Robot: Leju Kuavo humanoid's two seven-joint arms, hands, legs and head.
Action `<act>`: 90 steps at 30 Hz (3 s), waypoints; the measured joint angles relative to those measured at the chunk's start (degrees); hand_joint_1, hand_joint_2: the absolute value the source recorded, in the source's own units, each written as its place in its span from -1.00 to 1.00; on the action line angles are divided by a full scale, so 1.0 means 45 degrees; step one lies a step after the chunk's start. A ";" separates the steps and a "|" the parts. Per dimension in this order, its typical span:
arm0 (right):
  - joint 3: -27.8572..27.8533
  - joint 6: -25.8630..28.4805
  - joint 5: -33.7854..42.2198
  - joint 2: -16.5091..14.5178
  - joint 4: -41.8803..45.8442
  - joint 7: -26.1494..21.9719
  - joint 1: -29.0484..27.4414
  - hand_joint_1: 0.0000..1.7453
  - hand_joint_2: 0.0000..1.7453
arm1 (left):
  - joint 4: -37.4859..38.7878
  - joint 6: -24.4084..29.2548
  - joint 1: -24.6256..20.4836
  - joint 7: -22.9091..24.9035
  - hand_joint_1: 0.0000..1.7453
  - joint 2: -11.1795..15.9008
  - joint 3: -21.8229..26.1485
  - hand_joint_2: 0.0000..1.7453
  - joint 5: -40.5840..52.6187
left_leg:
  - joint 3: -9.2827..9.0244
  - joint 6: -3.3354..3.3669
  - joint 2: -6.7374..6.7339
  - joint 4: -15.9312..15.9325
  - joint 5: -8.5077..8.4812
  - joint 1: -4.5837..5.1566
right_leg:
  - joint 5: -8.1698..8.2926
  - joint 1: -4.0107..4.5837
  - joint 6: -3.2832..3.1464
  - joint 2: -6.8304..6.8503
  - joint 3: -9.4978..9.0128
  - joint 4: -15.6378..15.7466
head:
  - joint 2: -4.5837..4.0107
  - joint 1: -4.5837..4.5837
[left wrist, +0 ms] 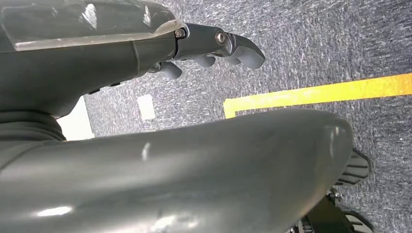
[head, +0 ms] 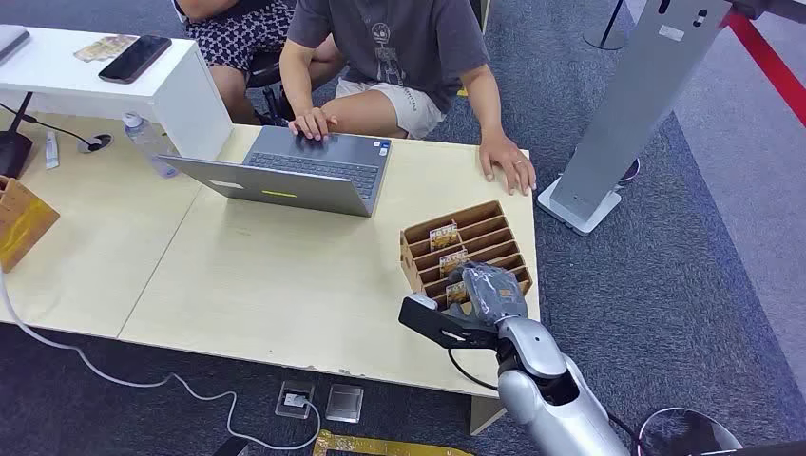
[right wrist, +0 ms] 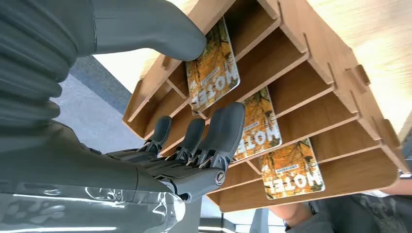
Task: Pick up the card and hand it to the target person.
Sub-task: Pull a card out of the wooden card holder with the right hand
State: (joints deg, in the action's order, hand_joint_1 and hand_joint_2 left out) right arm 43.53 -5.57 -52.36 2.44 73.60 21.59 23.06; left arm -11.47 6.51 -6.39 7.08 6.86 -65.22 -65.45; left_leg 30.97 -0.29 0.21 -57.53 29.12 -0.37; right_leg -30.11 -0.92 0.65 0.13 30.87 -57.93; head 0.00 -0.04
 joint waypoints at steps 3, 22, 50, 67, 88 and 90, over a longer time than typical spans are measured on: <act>0.0011 0.0000 0.0049 -0.0010 -0.0031 -0.0004 0.0020 -0.04 1.00 | 0.0000 0.0000 0.0000 0.0000 -1.00 0.0000 0.0002 -1.00 -0.0018 | 0.0000 0.0000 0.0000 0.0000 0.0000 0.0000 | 0.0000 0.0000 0.0000 0.0000 0.0000 0.0000 | 0.0000 0.0000; 0.0180 0.0005 0.0155 -0.0051 -0.0130 0.0073 0.0102 -0.06 1.00 | 0.0000 -0.0015 -0.0001 -0.0005 -1.00 0.0000 0.0005 -1.00 -0.0084 | -0.0002 0.0000 0.0000 0.0000 0.0000 0.0000 | 0.0000 0.0000 0.0000 0.0000 0.0001 0.0000 | 0.0000 0.0000; 0.0180 0.0123 0.0223 0.0091 -0.0279 0.0168 0.0072 -0.06 1.00 | 0.0000 -0.0115 0.0000 -0.0181 -1.00 0.0000 0.0005 -1.00 0.0165 | -0.0004 0.0000 -0.0001 0.0000 0.0000 0.0000 | 0.0000 0.0000 0.0000 -0.0001 0.0002 0.0001 | 0.0000 0.0000; -0.0013 0.0300 0.0017 0.0268 -0.0276 0.0266 -0.0162 0.54 1.00 | 0.0000 -0.0185 0.0001 -0.0267 -1.00 0.0000 0.0002 -1.00 0.0430 | -0.0007 0.0000 -0.0002 0.0000 0.0000 0.0000 | 0.0000 0.0000 0.0000 -0.0001 0.0001 0.0001 | 0.0000 -0.0002; -0.0264 0.0413 -0.0391 0.0267 -0.0256 0.0150 -0.0202 0.58 1.00 | 0.0000 -0.0107 0.0001 -0.0384 -1.00 0.0000 -0.0005 -1.00 0.0516 | -0.0008 0.0000 0.0000 0.0000 0.0000 0.0000 | 0.0000 0.0000 0.0000 0.0000 -0.0001 0.0002 | 0.0000 0.0000; -0.0363 0.0485 -0.0413 0.0280 -0.0140 0.0103 -0.0256 0.58 1.00 | 0.0000 -0.0103 0.0003 -0.0384 -1.00 0.0000 -0.0005 -1.00 0.0485 | -0.0007 0.0000 0.0000 -0.0001 0.0000 0.0000 | 0.0000 0.0000 0.0000 0.0000 0.0000 0.0002 | 0.0000 0.0002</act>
State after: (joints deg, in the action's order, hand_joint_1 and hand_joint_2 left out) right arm 41.89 -3.39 -54.22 3.70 72.97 22.06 21.90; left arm -11.47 6.05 -6.38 5.35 6.86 -65.24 -63.27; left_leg 30.94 -0.29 0.20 -57.54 29.12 -0.37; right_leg -30.11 -0.92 0.65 0.13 30.87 -57.92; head 0.00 -0.03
